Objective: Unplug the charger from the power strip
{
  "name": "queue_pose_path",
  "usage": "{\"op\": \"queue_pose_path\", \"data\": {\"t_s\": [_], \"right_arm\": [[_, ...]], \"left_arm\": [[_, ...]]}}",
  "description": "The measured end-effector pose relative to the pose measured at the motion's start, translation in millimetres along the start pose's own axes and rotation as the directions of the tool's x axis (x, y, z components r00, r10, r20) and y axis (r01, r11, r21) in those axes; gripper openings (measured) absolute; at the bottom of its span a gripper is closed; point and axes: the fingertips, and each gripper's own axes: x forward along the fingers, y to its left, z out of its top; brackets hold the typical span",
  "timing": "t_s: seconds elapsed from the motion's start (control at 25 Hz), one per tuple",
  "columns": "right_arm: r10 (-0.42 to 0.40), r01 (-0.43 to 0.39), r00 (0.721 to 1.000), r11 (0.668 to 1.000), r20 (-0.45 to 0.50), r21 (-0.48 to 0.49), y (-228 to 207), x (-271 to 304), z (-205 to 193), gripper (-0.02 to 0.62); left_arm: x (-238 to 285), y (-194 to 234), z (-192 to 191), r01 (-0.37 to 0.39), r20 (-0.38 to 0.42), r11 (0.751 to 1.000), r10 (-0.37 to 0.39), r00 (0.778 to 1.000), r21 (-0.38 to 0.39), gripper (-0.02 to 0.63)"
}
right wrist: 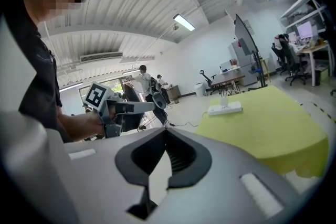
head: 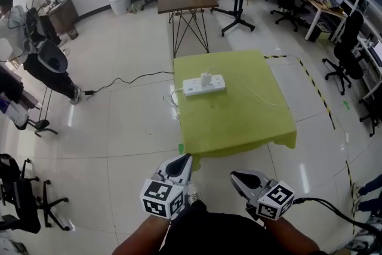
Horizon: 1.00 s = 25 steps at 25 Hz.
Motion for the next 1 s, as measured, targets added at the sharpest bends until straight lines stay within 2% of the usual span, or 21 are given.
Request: {"op": "queue_pose_path", "data": {"t_s": [0.24, 0.6, 0.84, 1.0], "right_arm": [[-0.043, 0.043, 0.999, 0.999, 0.005, -0.01, -18, 50, 35, 0.003], [-0.077, 0.077, 0.997, 0.997, 0.014, -0.011, -45, 104, 62, 0.003], [-0.119, 0.118, 0.993, 0.993, 0.023, 0.023, -97, 134, 77, 0.005], [-0.145, 0.145, 0.989, 0.989, 0.003, 0.028, -145, 165, 82, 0.055]], "left_arm": [[18, 49, 27, 0.049, 0.01, 0.999, -0.049, 0.999, 0.012, 0.006], [42, 92, 30, 0.079, -0.015, 0.997, -0.078, 0.997, 0.013, 0.006], [57, 110, 28, 0.055, -0.024, 0.998, -0.055, 0.998, 0.0, 0.006], [66, 110, 27, 0.039, -0.037, 0.999, -0.039, 0.999, -0.005, 0.006]]}}
